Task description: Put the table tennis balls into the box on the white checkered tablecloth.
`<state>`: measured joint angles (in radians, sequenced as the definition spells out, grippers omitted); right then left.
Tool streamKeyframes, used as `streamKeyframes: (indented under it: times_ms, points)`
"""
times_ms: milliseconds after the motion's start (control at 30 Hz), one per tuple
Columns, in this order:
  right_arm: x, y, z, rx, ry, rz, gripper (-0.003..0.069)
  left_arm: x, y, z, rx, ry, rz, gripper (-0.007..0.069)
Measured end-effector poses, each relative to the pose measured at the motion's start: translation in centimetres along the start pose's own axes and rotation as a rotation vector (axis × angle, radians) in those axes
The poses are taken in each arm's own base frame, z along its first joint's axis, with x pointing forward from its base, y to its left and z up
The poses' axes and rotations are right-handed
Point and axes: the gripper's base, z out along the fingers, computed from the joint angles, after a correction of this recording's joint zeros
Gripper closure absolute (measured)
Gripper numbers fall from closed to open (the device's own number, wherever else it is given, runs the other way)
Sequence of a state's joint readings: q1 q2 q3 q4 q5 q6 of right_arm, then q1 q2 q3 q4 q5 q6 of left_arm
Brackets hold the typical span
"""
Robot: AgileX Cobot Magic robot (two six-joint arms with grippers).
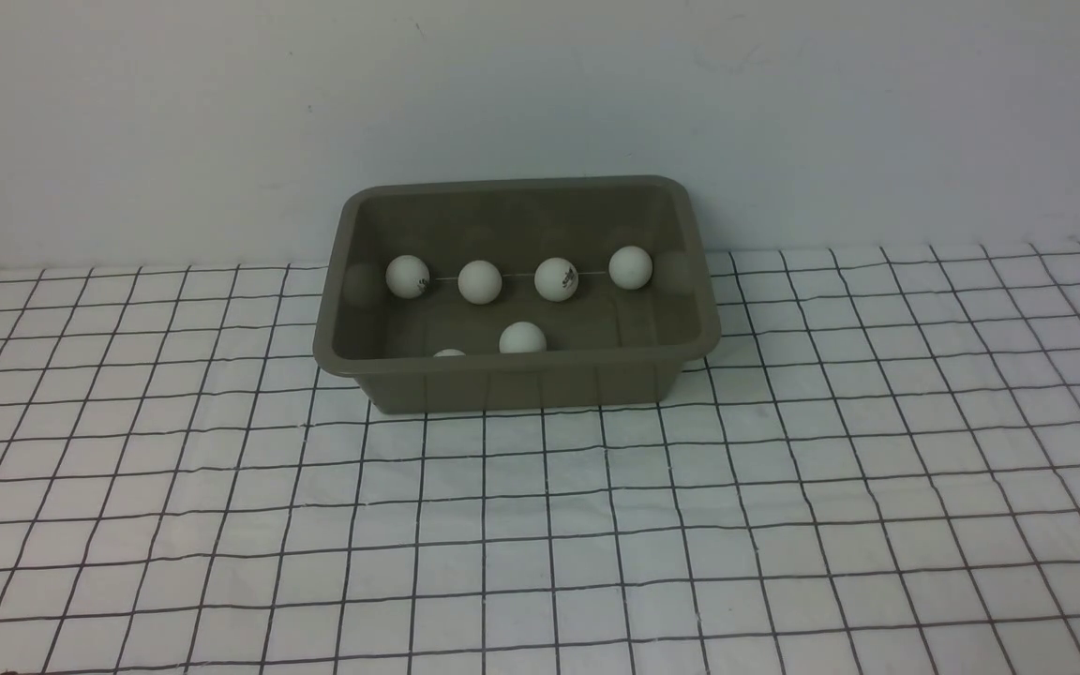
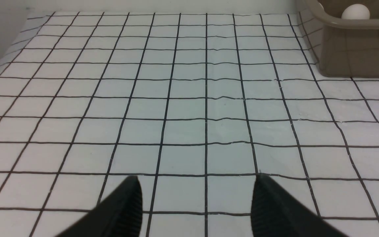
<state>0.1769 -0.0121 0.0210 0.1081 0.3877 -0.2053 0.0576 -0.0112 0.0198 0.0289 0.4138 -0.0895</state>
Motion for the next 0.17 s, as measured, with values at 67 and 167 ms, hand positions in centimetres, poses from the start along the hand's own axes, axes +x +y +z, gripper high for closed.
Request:
streamKeyframes:
  times_ms: [67,167]
  points:
    - [0.0,0.0,0.0,0.0,0.0,0.0,0.0198,0.0,0.0,0.0,0.0,0.0,0.0,0.022]
    - [0.0,0.0,0.0,0.0,0.0,0.0,0.0198,0.0,0.0,0.0,0.0,0.0,0.0,0.022]
